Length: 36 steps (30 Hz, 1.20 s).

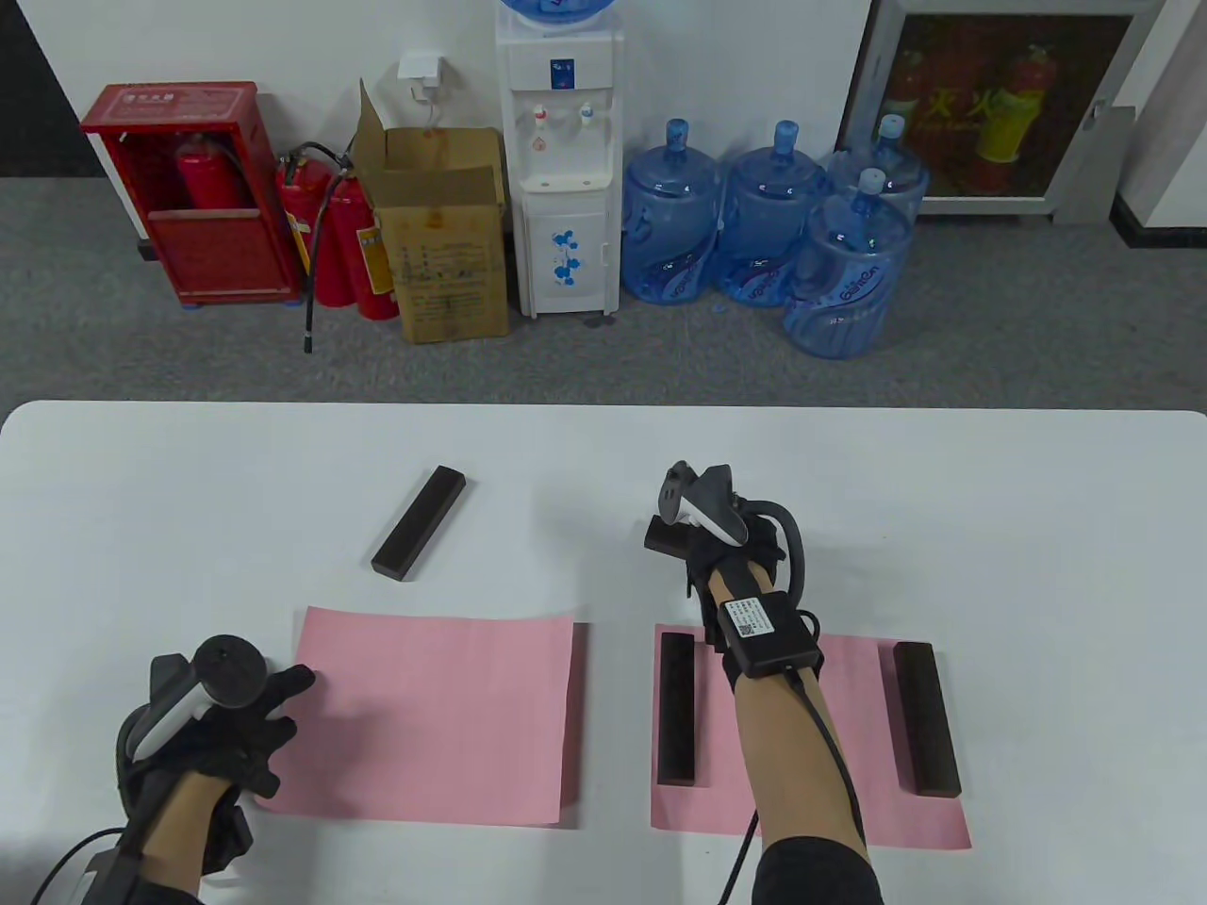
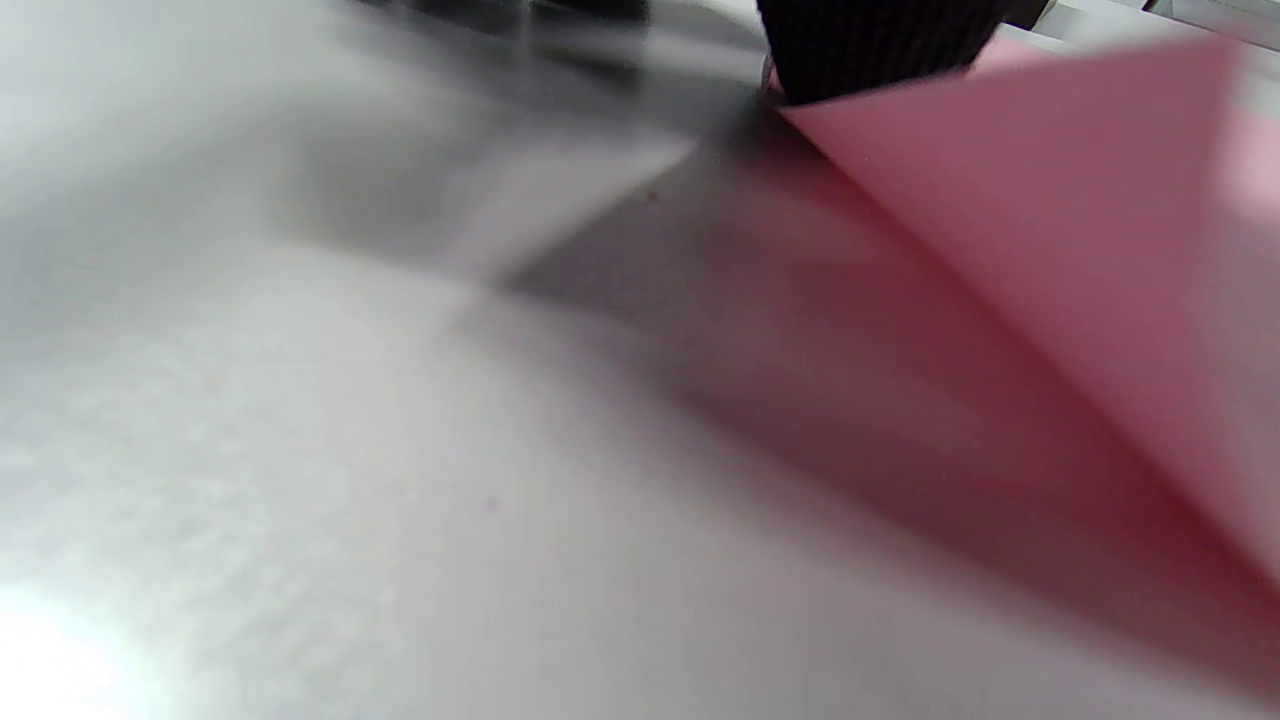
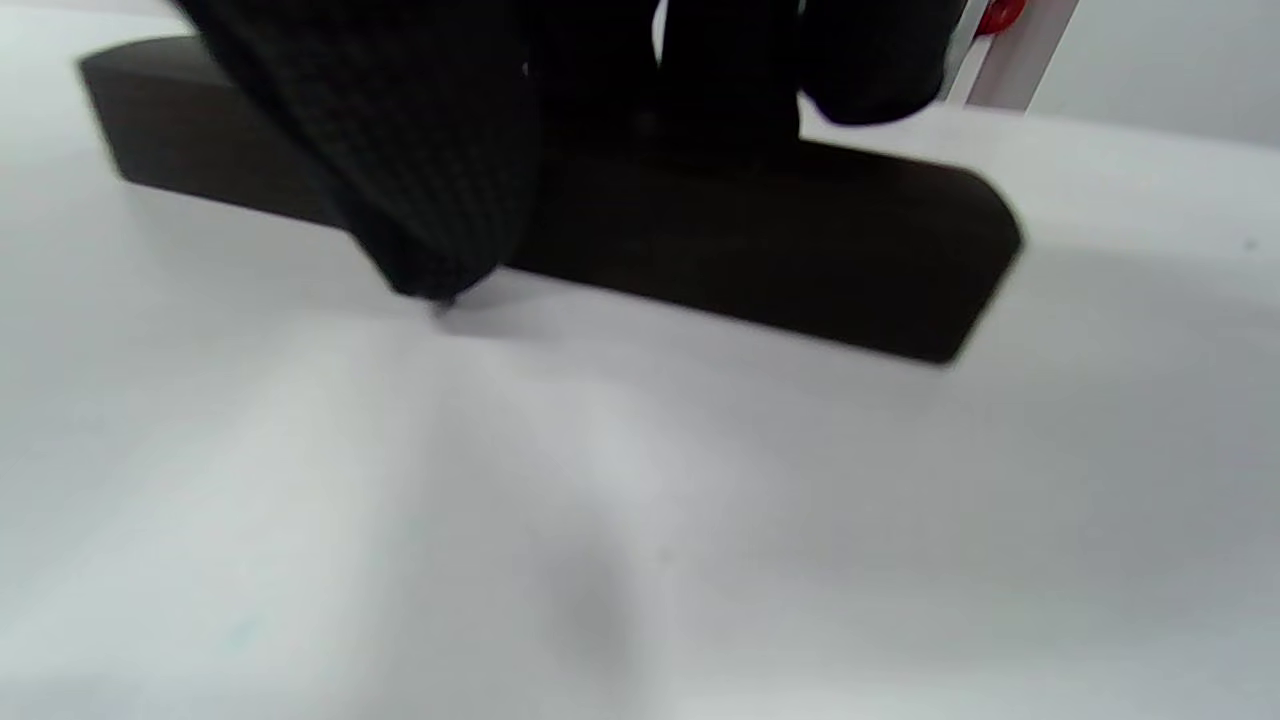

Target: Unroll papers and secure with paperweights

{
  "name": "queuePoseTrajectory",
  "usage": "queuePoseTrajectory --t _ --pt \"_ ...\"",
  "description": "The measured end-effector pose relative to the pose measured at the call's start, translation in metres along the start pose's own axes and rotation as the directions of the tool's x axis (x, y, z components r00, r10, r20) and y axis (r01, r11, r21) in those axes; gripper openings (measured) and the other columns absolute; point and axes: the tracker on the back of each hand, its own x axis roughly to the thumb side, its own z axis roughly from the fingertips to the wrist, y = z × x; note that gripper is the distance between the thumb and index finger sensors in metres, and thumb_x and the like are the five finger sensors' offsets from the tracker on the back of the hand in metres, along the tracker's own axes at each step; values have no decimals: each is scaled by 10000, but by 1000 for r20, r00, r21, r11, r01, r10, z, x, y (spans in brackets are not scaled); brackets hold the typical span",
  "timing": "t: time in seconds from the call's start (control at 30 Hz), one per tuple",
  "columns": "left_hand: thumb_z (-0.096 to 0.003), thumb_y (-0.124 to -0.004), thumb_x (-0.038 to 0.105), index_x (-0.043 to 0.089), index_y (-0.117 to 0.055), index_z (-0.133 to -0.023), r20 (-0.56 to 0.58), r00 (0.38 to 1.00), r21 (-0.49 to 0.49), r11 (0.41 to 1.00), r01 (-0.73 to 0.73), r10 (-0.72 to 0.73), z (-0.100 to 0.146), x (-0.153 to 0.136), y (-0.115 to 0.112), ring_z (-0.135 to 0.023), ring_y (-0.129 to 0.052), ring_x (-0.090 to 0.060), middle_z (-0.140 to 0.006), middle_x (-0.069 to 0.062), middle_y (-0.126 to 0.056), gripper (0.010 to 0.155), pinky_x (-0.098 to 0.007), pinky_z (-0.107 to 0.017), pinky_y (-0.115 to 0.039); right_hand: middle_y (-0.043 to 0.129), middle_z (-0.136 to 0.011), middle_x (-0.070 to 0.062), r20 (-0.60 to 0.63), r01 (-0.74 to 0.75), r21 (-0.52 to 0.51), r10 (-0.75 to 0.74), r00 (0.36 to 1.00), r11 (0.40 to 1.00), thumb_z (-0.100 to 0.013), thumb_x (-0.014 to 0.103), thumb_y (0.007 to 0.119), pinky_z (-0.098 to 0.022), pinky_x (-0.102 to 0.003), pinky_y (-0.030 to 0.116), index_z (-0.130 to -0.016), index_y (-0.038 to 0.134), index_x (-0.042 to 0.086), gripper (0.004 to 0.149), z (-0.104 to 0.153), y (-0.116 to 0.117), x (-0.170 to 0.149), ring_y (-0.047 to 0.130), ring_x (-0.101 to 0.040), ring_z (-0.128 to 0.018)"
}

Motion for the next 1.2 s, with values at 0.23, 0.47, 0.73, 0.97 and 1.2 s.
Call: queuePoseTrajectory --t 0.23,0.47,0.73,0.97,1.2 --pt "-527 -726 423 566 -470 -1041 2 1000 0 1000 -5 5 0 0 0 -1132 -190 -455 -1241 -93 -210 592 -647 -805 -286 708 -984 -6 6 -28 -58 29 1000 998 -357 359 896 -681 -497 651 -1054 475 298 817 -1 -7 3 797 -291 -865" --pt "-529 -722 422 568 -464 -1042 6 1000 -4 1000 -11 11 0 -1 0 -1131 -184 -453 -1239 -93 -199 592 -647 -806 -283 815 -852 -107 138 119 -180 -94 986 977 -346 443 893 -458 -459 813 -1047 506 179 843 48 -54 14 965 -316 -591" --pt "-530 -719 423 569 -460 -1043 9 1000 -6 1000 -16 16 0 -2 0 -1132 -182 -448 -1238 -92 -193 593 -646 -806 -282 883 -732 -149 272 356 -125 -314 910 926 -338 513 896 -213 -364 922 -1031 529 112 881 133 -58 55 1058 -226 -327" --pt "-530 -718 423 568 -462 -1044 11 1000 -5 1000 -22 22 1 -2 -1 -1132 -176 -447 -1238 -90 -190 592 -646 -807 -277 907 -689 -172 263 337 -44 -315 912 940 -338 521 903 -148 -338 948 -1019 563 95 872 177 -24 96 1081 -209 -255" --pt "-531 -717 422 567 -462 -1044 11 1000 -5 1000 -25 25 1 -3 -1 -1132 -175 -448 -1238 -90 -189 592 -646 -807 -274 913 -668 -189 206 237 -16 -229 951 971 -344 519 898 -118 -324 963 -1014 567 86 864 183 10 118 1092 -200 -226"
